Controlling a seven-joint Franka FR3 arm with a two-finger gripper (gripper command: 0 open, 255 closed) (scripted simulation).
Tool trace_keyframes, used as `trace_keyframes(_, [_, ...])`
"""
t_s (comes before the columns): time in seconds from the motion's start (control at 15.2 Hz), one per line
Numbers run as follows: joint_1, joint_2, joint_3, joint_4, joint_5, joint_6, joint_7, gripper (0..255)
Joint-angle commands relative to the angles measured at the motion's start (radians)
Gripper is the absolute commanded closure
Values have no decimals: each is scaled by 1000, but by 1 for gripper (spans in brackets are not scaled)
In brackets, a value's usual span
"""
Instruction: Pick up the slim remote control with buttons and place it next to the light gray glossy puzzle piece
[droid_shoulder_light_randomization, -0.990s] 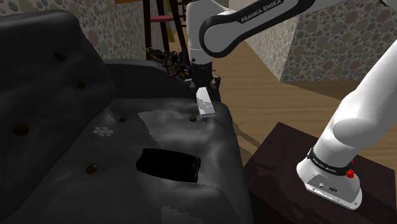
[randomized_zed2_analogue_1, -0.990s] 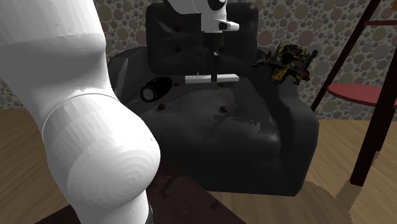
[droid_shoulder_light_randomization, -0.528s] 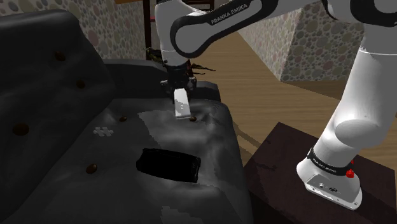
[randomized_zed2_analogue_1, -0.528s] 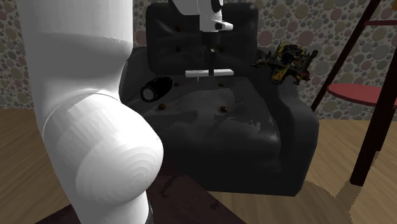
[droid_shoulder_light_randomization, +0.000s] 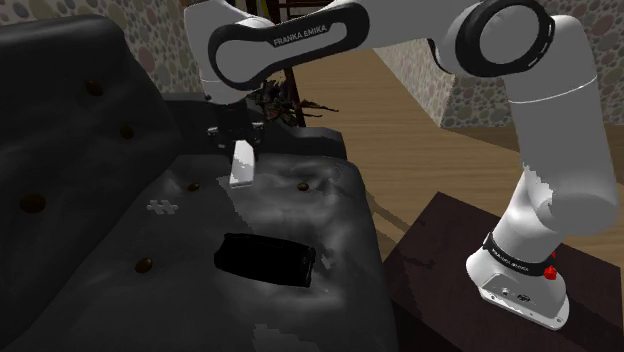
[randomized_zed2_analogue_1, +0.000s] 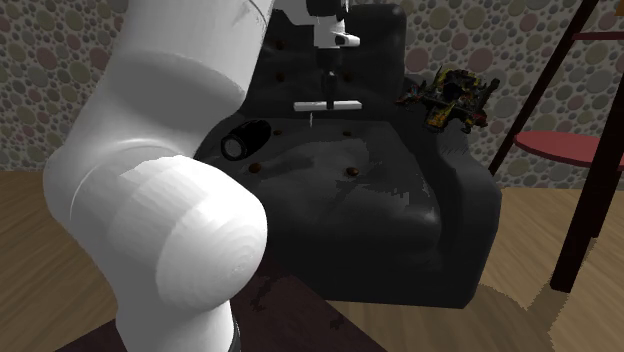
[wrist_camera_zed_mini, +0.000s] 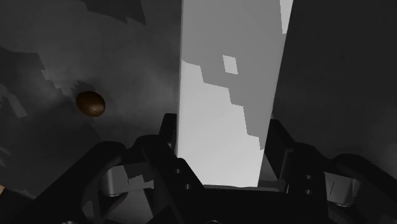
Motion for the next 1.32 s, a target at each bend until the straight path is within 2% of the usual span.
trace_keyframes(0.0, [54, 99, -10, 157, -30, -59, 15, 255])
trace_keyframes(0.13, [130, 240, -29, 400, -61, -157, 12, 255])
trace_keyframes(0.2, [183, 342, -45, 585, -78, -234, 0, 255])
trace_keyframes(0.66, [144, 299, -40, 407, -72, -106, 19, 255])
trace_keyframes(1.25, [120, 297, -41, 278, -78, 16, 35, 255])
